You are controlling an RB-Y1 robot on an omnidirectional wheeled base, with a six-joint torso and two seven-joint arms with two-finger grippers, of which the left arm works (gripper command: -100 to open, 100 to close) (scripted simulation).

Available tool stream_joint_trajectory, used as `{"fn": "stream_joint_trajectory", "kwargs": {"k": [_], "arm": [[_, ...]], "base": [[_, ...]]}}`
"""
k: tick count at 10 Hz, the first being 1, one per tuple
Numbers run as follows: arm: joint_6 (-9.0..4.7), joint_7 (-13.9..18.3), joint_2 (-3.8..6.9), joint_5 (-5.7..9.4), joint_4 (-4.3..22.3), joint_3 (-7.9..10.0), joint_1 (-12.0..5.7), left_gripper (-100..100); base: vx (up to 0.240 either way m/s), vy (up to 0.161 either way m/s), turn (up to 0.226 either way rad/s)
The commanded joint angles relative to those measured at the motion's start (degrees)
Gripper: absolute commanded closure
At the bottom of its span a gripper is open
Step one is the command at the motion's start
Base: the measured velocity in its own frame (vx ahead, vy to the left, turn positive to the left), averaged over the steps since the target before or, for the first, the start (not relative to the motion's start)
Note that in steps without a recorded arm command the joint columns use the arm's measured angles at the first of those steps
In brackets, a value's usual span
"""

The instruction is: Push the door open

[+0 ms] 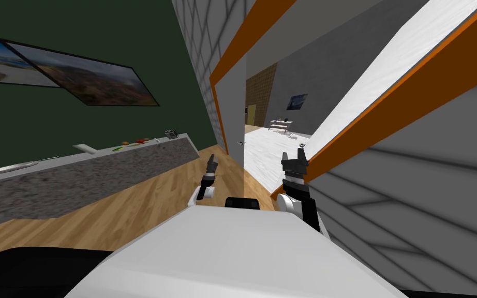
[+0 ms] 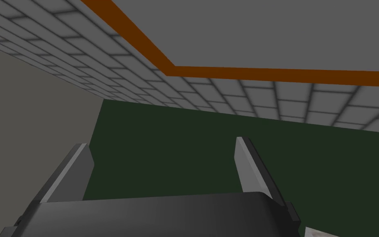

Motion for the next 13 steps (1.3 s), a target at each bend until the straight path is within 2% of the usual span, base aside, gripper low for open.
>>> {"fn": "stream_joint_trajectory", "kwargs": {"k": [1,13], "arm": [[-0.48,0.2,0.1,-0.22,1.8,-0.21,-0.61,-100],[-3.31,1.5,0.43,-1.88,16.7,-1.46,-7.05,-100]], "base": [[0.098,0.048,-0.068],[0.092,0.056,-0.076]]}}
